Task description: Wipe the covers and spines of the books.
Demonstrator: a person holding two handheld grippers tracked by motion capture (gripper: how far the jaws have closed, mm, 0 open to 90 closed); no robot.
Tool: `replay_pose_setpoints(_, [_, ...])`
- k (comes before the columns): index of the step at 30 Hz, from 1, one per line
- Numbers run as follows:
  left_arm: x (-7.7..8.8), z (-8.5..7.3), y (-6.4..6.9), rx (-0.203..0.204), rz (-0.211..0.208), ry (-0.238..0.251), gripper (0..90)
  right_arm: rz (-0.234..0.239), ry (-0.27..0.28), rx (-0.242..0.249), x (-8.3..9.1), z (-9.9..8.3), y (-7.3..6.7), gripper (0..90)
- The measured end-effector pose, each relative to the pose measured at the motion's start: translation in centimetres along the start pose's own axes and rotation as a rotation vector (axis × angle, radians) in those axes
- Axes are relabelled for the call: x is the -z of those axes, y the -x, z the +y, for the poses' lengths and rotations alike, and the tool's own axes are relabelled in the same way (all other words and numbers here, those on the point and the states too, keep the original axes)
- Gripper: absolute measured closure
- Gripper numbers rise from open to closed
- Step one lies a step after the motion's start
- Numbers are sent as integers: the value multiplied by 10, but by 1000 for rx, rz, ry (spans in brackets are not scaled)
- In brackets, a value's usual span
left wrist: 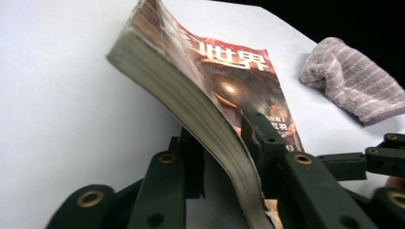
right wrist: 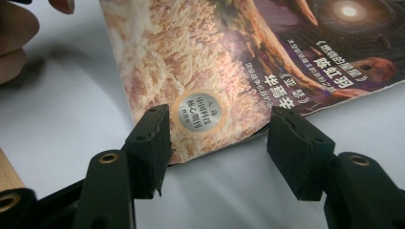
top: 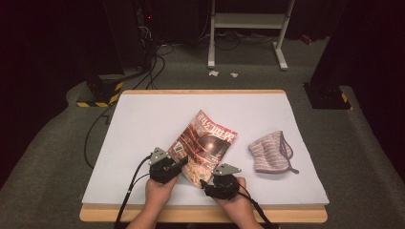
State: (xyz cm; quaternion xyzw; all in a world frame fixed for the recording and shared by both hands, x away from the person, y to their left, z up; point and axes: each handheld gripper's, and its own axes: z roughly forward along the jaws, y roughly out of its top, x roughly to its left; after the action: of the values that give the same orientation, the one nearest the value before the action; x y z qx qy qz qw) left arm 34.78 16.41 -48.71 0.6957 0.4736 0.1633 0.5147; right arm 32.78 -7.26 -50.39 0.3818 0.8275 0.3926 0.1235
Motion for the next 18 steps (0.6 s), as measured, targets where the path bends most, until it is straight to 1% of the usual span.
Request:
replay_pose_setpoints(1, [1,1,0,-28,15,-1,736,3,-1,0,0,0,0,410])
replay_pose_setpoints(3, [1,2,0,-56,13,-2,754,7,0,6,-1,1,-1,411])
replay_pose_setpoints(4, [3,4,-2,-85,15,-2,759,10,-1,6,-1,1,-1,414])
replay_pose_setpoints(5, [4,4,-2,-101,15,1,768,21,1,8,-2,1,-1,420])
replay_pose_setpoints(6, [6,7,-2,-136,18,7,776,29,2,5,-2,1,-2,429])
replay_pose_setpoints(8, [10,10,-3,-197,25,23,796,45,-2,18,-3,2,-3,469])
replay_pose_setpoints(10, [16,16,-5,-253,22,59,831,19,11,48,-1,2,-4,479])
replay_pose_setpoints(11, [20,18,-6,-281,19,76,834,14,19,54,0,2,-2,477])
replay_pose_setpoints(12, [22,20,-6,-310,15,88,834,9,31,44,3,2,-1,477])
replay_pose_setpoints(14, [22,18,-6,-320,3,93,834,-8,63,33,9,2,5,479])
replay_pose_setpoints(16, [20,13,-7,-309,1,85,834,-22,80,15,15,3,12,478])
replay_pose_setpoints(18, [16,6,-9,-294,13,72,834,-42,97,11,21,2,19,474])
